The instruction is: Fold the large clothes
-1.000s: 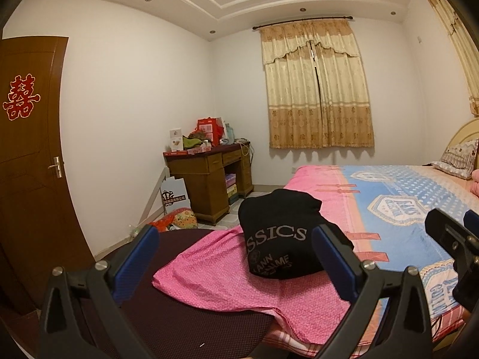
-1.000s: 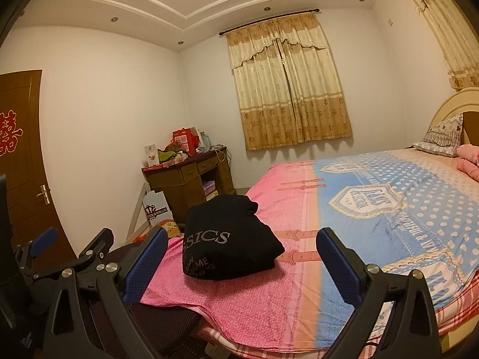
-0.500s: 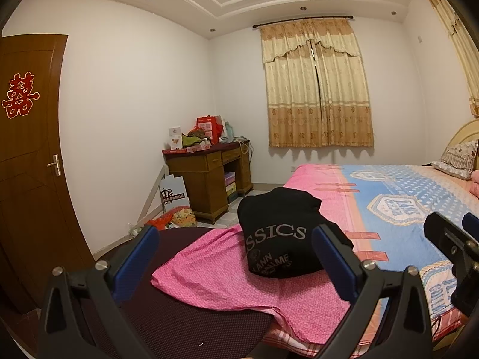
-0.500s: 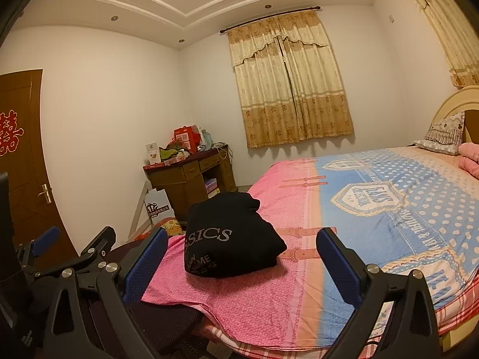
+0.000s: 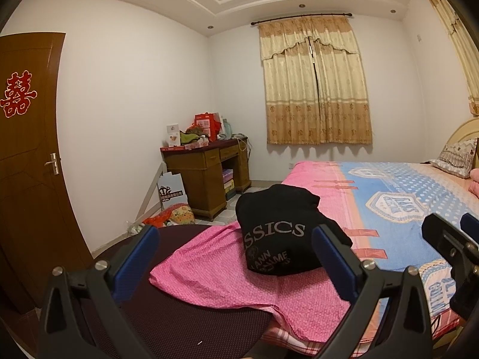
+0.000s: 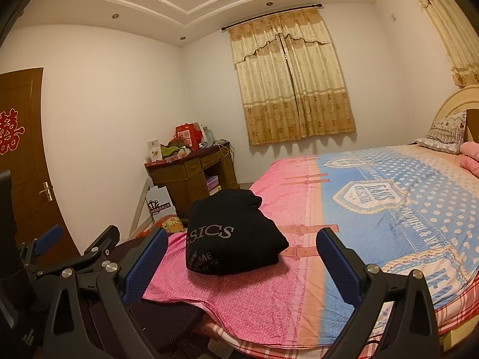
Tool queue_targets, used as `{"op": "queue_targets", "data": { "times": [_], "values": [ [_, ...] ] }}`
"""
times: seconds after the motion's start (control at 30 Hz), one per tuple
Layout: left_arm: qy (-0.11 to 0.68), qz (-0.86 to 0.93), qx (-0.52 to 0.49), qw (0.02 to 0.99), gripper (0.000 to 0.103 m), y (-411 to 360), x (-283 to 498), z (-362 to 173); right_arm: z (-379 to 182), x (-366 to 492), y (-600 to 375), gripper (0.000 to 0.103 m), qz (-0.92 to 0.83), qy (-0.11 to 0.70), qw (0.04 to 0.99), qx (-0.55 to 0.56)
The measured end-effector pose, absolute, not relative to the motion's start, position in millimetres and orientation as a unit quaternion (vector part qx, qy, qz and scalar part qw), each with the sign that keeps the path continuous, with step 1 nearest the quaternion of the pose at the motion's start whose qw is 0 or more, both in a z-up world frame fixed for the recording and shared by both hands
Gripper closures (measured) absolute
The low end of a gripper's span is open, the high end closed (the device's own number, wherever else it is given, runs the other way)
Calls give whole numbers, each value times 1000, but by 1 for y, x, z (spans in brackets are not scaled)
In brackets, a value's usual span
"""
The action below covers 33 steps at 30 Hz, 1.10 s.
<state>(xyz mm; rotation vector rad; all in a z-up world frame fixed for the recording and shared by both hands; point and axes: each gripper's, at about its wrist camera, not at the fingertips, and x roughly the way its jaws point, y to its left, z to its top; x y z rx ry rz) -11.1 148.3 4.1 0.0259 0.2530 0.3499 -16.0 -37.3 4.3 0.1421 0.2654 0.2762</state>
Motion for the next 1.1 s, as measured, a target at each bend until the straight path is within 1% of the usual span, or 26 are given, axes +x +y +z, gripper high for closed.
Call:
{"op": "queue_targets", "data": {
  "times": [1.1],
  "values": [
    [123, 172, 6, 977, 0, 143, -12, 7, 0, -16, -41, 3, 136, 141, 978, 74]
  ]
}}
